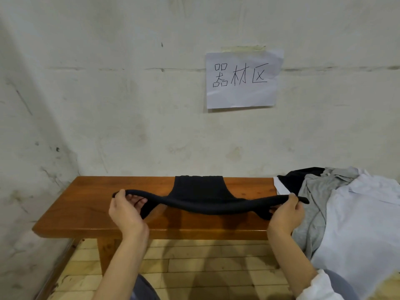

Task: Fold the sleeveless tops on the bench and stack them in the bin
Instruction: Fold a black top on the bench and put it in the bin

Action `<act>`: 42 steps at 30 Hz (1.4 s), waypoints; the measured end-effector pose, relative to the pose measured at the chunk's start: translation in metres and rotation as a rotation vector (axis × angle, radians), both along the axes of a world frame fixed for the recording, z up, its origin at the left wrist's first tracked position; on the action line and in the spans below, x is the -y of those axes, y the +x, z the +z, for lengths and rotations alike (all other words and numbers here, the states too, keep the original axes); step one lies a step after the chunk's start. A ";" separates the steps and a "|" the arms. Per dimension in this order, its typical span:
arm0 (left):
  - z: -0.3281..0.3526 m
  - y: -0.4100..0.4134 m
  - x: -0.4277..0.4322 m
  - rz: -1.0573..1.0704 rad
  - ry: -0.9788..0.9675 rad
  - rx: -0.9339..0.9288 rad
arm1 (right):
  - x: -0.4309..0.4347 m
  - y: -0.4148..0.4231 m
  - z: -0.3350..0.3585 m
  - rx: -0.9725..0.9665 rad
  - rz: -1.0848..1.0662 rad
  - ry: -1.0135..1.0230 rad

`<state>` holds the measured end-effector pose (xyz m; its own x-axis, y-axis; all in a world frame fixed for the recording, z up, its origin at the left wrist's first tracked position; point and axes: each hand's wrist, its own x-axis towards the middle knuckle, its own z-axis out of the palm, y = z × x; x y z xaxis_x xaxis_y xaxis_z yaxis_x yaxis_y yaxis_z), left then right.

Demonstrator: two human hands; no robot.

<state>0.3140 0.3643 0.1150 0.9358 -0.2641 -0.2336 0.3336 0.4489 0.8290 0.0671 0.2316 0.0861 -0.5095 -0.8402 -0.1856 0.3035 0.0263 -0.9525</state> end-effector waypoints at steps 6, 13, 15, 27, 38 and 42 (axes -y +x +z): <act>0.008 -0.009 -0.006 0.116 -0.015 0.087 | -0.006 -0.009 0.013 0.080 -0.043 -0.071; -0.002 -0.019 -0.004 0.104 -0.002 0.092 | -0.008 -0.014 0.009 0.046 -0.014 -0.083; -0.009 -0.016 -0.001 0.090 0.006 0.075 | -0.005 -0.015 0.004 0.036 0.002 -0.067; -0.035 0.053 0.092 0.054 0.176 0.002 | 0.105 0.045 -0.016 -0.101 0.242 0.037; -0.158 0.048 0.124 -0.773 1.254 1.192 | 0.080 0.085 -0.128 -1.268 0.859 0.179; -0.168 0.047 0.123 -0.840 1.456 1.373 | 0.078 0.075 -0.135 -1.620 0.869 0.169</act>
<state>0.3615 0.2413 -0.0533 0.4386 -0.8966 -0.0618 -0.8775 -0.4421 0.1862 0.1417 0.1536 -0.0486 0.2608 -0.9585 -0.1151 -0.9451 -0.2292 -0.2329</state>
